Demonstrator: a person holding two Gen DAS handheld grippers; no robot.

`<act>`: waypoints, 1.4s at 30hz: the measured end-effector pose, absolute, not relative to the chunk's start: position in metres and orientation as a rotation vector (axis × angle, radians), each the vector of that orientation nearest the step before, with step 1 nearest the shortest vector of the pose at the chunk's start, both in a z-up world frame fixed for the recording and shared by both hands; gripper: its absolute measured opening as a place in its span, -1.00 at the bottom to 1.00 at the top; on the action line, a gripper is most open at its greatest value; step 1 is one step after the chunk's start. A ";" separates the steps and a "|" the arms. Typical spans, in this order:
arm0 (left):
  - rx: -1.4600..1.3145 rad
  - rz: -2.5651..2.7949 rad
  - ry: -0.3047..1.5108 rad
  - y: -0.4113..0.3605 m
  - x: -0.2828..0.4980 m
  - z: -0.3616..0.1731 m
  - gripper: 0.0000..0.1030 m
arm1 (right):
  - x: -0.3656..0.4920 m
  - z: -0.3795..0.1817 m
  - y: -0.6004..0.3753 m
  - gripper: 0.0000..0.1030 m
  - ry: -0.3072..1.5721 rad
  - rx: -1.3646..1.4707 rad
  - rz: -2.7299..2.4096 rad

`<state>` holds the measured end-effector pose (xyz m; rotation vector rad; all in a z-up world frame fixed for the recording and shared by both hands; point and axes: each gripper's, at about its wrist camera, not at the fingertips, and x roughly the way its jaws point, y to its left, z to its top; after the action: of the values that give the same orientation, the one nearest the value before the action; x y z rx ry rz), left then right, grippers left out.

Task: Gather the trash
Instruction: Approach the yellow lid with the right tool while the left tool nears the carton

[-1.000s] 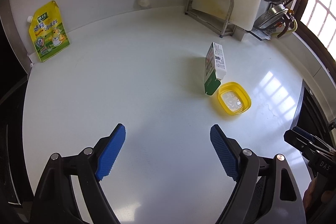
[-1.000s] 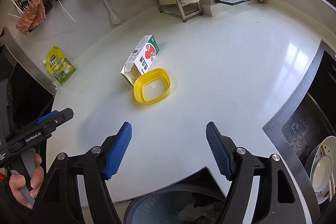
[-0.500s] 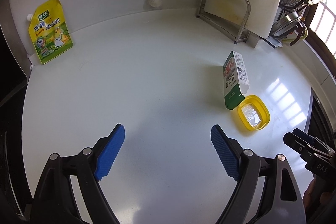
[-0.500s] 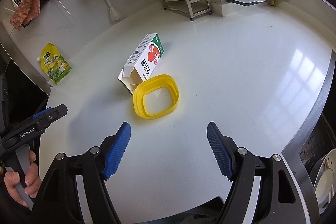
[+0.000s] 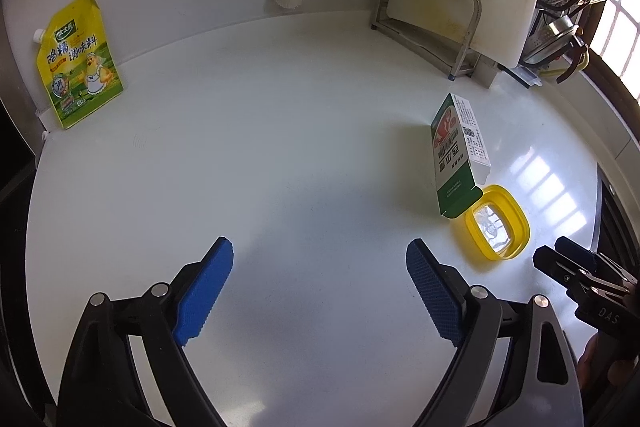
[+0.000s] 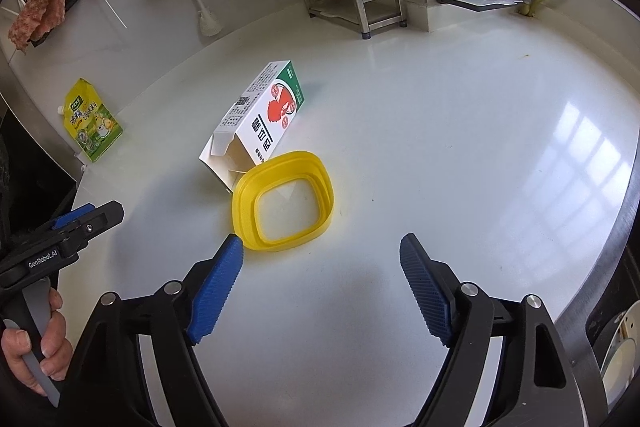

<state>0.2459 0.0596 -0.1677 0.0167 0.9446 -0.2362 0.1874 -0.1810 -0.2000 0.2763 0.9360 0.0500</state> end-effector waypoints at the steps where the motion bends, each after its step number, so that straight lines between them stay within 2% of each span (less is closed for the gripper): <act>1: 0.019 -0.238 0.949 0.058 0.247 -0.170 0.68 | 0.189 -0.202 -0.181 0.50 0.938 0.274 0.051; 12: 0.050 -0.238 0.944 0.051 0.258 -0.175 0.72 | 0.198 -0.207 -0.171 0.59 0.920 0.245 0.090; 42: 0.051 -0.227 0.970 0.057 0.262 -0.181 0.74 | 0.240 -0.220 -0.138 0.64 0.950 0.067 0.072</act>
<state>0.2618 0.0573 -0.1810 0.0509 0.9697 -0.2271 0.2396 -0.1381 -0.2203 0.0674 0.9502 0.0717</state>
